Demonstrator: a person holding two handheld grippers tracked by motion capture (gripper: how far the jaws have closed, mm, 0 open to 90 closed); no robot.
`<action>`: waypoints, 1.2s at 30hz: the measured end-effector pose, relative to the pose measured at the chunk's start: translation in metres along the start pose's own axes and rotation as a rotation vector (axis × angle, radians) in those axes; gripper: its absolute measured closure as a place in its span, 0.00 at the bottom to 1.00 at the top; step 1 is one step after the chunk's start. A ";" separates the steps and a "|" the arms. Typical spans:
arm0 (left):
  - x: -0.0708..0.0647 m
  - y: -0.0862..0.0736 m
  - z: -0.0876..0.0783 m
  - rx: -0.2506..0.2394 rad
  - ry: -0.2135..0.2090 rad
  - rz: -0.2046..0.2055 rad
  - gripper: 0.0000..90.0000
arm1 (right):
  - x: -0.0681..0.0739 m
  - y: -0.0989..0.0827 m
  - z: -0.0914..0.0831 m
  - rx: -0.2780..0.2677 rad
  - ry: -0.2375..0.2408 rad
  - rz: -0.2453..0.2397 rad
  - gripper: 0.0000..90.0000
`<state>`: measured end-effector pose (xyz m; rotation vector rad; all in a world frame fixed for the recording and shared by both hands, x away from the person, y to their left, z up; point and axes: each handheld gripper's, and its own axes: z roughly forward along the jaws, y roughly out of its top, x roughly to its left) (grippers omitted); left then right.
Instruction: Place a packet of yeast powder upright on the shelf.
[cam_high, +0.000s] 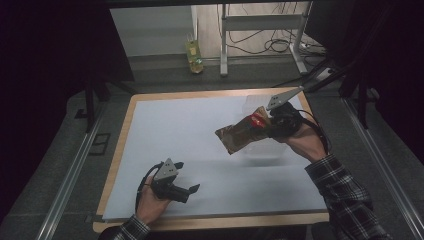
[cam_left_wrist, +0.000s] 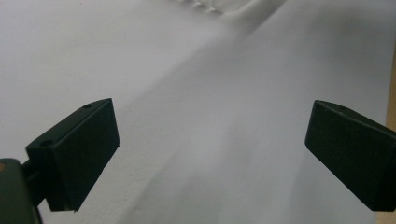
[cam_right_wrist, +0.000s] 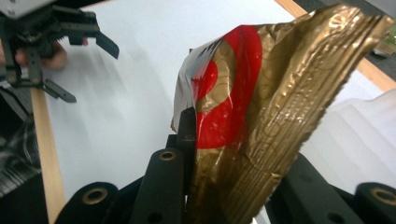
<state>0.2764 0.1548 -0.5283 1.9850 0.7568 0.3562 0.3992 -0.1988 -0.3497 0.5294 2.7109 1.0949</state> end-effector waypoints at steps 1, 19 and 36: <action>0.000 0.000 0.000 -0.001 0.000 0.000 0.03 | -0.001 0.000 -0.001 0.005 -0.002 -0.008 0.82; 0.001 0.000 -0.001 -0.004 0.015 0.008 0.03 | -0.040 0.004 -0.031 0.002 -0.098 -0.080 0.82; 0.001 -0.001 -0.002 -0.001 0.020 0.007 0.03 | -0.077 0.000 -0.040 0.100 -0.201 -0.150 0.82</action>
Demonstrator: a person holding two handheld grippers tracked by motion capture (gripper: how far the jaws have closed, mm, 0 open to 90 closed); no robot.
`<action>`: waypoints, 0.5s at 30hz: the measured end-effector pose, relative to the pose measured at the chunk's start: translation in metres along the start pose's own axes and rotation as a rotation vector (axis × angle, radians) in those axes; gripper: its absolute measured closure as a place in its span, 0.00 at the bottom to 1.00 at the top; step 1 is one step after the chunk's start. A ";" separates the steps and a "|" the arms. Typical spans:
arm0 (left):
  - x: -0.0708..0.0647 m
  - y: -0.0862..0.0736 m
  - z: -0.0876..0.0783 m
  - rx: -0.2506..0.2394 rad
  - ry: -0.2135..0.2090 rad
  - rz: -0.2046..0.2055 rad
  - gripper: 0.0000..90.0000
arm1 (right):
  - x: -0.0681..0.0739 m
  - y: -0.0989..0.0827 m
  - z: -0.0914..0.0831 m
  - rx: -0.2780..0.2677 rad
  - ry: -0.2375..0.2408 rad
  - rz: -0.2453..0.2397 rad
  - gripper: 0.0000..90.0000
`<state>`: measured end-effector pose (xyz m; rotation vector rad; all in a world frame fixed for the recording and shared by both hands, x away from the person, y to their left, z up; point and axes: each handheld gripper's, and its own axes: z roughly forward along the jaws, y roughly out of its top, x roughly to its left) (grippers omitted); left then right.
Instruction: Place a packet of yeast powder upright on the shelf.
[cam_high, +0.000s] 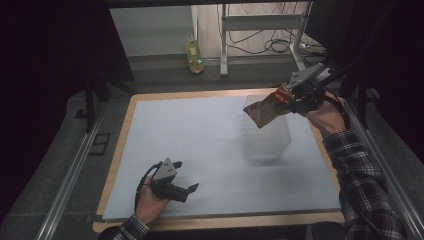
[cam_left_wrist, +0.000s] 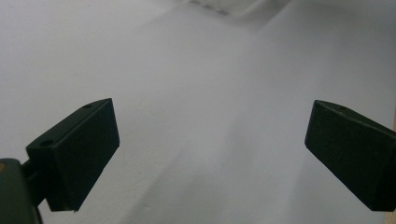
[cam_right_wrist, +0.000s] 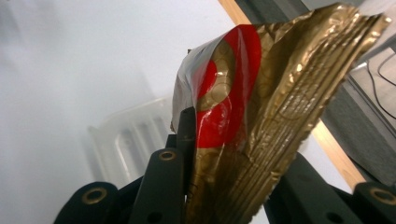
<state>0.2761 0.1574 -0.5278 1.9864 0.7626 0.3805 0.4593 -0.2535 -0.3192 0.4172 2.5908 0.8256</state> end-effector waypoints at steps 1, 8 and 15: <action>0.000 0.000 0.000 -0.001 -0.002 -0.001 0.03 | -0.002 -0.001 0.000 0.003 -0.006 -0.004 0.82; 0.001 -0.001 0.000 0.009 -0.007 -0.005 0.04 | -0.018 -0.009 0.006 0.028 -0.021 -0.036 0.82; 0.002 -0.001 -0.001 0.013 -0.010 -0.011 0.05 | -0.023 -0.018 0.014 0.051 -0.002 -0.077 0.82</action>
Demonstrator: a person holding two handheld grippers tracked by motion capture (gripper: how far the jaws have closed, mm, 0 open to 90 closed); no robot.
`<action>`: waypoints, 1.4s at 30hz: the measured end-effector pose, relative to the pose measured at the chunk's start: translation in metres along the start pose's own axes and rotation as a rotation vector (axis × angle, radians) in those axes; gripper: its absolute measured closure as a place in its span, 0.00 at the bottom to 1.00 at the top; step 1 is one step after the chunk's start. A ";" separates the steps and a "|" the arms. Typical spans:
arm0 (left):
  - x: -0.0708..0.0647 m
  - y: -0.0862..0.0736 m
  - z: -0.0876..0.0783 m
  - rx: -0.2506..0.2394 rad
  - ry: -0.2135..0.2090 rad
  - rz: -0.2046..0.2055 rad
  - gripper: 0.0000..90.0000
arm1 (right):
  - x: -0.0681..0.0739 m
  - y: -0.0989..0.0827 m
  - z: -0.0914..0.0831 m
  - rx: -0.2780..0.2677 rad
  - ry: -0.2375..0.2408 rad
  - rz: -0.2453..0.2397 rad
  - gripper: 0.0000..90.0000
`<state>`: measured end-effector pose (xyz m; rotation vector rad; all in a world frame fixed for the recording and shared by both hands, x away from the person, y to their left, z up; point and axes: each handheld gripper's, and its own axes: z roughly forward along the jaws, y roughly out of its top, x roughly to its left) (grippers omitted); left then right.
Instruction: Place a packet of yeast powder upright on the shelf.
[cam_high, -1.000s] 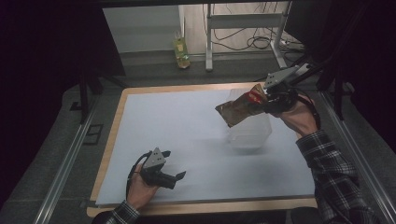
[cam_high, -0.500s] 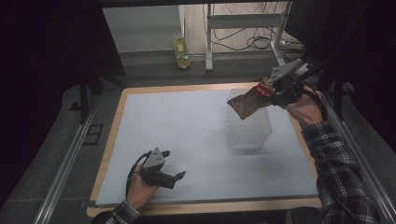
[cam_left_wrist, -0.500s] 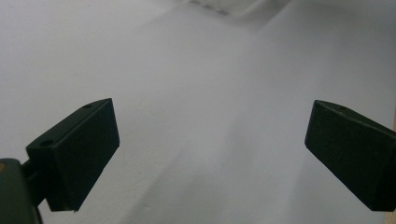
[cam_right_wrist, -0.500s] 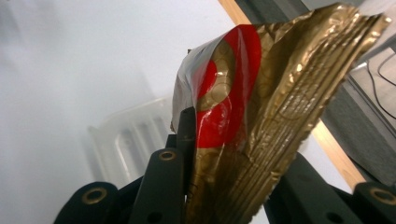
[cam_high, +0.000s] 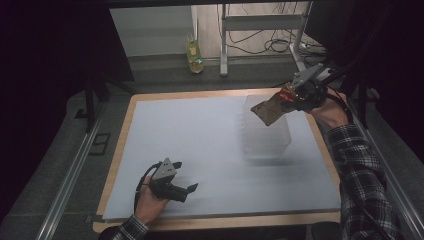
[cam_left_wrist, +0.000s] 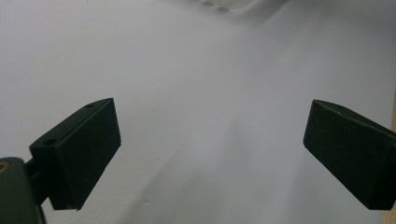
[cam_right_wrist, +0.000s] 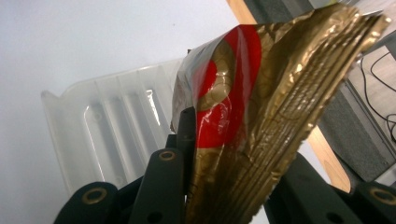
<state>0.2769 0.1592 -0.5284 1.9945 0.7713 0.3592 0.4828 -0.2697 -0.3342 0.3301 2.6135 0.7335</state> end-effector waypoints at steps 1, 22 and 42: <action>0.000 0.000 0.000 0.001 0.000 0.001 0.05 | 0.000 -0.001 0.002 0.003 0.006 -0.006 0.82; 0.000 0.000 0.001 0.013 -0.001 0.003 0.05 | 0.002 0.004 0.024 0.147 0.109 -0.122 0.84; 0.000 0.000 0.000 0.014 0.000 0.010 0.05 | 0.010 0.022 0.071 0.214 0.132 -0.077 0.80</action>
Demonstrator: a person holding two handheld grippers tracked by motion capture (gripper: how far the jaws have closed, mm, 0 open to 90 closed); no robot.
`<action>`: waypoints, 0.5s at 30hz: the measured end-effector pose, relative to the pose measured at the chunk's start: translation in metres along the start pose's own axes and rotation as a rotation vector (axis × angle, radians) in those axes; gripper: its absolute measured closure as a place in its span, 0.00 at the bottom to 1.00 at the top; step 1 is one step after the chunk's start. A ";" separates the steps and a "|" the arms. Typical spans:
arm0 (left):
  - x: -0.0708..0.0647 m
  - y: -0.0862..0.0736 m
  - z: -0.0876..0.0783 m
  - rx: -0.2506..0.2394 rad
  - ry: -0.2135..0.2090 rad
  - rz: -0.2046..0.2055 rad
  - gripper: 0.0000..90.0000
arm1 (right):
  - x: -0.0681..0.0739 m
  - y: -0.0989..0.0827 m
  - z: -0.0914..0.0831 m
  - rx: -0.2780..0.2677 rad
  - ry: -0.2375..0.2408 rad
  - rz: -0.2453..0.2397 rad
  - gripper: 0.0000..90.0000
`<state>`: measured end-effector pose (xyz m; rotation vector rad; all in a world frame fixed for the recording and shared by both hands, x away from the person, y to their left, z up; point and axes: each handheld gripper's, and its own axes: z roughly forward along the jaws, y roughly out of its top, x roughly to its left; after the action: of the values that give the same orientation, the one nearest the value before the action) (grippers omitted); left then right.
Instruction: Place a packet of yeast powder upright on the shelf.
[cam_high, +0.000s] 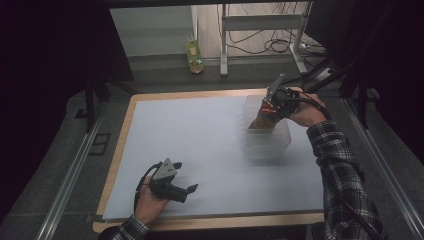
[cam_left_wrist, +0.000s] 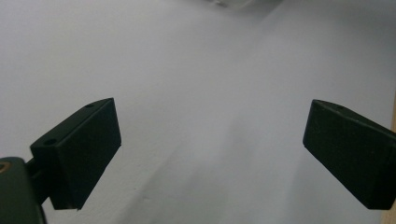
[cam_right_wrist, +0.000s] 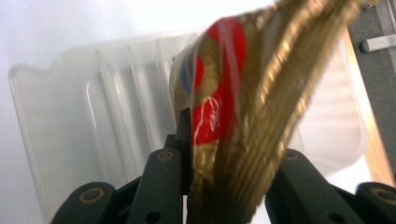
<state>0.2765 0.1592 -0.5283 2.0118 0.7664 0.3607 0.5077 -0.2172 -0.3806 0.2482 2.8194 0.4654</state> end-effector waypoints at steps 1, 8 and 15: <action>0.000 0.000 0.000 0.000 0.000 0.000 0.05 | -0.001 -0.002 0.001 -0.019 0.006 0.017 0.79; 0.001 0.000 0.000 -0.001 -0.001 -0.004 0.05 | -0.004 -0.012 0.000 -0.092 0.031 0.125 0.71; 0.000 0.000 0.000 0.000 -0.001 -0.003 0.05 | -0.001 -0.010 -0.005 -0.121 0.003 0.155 0.57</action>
<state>0.2770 0.1593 -0.5285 2.0103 0.7687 0.3583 0.5063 -0.2282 -0.3787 0.4428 2.7743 0.6673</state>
